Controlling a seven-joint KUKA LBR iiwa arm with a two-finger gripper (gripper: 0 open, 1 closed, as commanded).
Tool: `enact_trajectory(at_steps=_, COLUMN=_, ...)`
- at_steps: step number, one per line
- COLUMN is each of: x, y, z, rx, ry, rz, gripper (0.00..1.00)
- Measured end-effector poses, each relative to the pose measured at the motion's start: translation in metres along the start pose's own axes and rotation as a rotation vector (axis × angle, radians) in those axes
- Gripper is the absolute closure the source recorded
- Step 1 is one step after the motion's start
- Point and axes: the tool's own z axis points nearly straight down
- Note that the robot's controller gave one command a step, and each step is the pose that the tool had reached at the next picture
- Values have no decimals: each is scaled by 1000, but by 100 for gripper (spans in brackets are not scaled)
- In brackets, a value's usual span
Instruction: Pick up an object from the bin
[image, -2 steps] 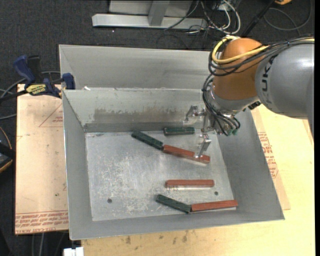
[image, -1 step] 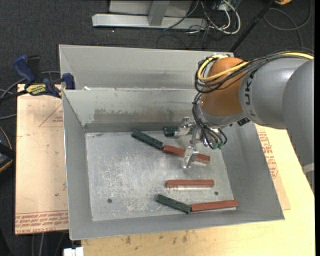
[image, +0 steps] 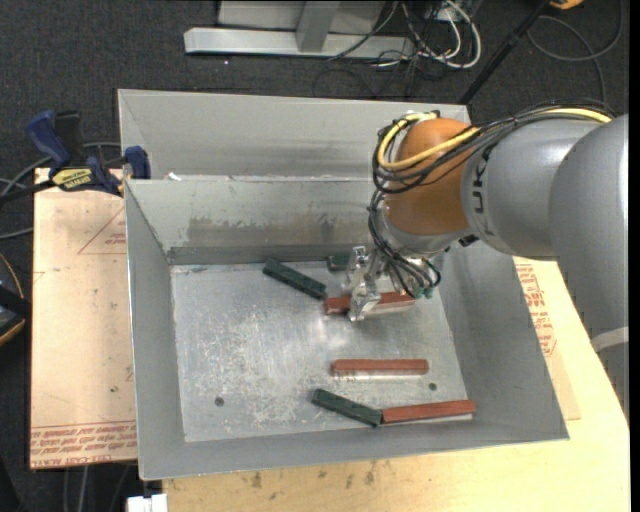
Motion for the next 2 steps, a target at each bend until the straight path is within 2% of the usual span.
enact_trajectory(at_steps=2, x=0, y=0, z=-2, rx=-1, ry=2, rz=0, gripper=100)
